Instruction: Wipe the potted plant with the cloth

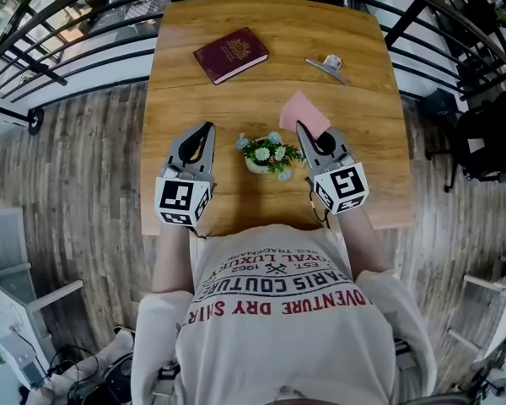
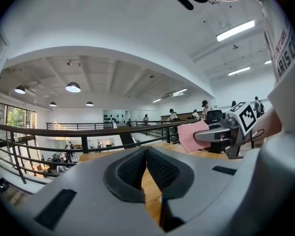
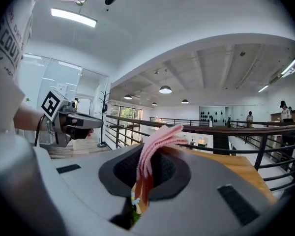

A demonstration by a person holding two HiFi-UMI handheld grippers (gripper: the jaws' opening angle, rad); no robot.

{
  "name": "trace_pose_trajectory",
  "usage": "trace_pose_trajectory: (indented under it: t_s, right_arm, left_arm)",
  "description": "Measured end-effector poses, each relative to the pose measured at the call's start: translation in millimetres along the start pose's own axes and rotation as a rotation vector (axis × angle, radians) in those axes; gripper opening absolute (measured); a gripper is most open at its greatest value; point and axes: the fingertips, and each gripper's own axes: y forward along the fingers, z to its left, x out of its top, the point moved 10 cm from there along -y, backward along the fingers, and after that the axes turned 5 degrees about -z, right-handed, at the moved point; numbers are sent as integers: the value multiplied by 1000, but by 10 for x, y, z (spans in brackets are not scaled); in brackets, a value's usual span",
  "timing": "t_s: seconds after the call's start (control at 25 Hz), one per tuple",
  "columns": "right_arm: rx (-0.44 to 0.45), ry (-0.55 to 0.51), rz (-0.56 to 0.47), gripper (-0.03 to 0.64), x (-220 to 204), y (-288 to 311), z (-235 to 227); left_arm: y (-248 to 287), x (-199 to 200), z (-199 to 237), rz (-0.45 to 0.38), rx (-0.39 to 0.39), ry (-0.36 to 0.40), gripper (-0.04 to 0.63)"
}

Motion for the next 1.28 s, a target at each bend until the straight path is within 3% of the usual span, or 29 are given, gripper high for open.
trace_pose_trajectory:
  t_s: [0.44, 0.64, 1.28]
  right_arm:
    - [-17, -31, 28, 34, -34, -74, 16]
    - [-59, 19, 28, 35, -34, -105, -17]
    - [-70, 5, 44, 35, -56, -77, -59]
  left_arm:
    - [3, 15, -37, -11, -4, -43, 17]
    - [12, 24, -61, -1, -4, -38, 15]
    - [61, 75, -96, -47, -52, 2, 15]
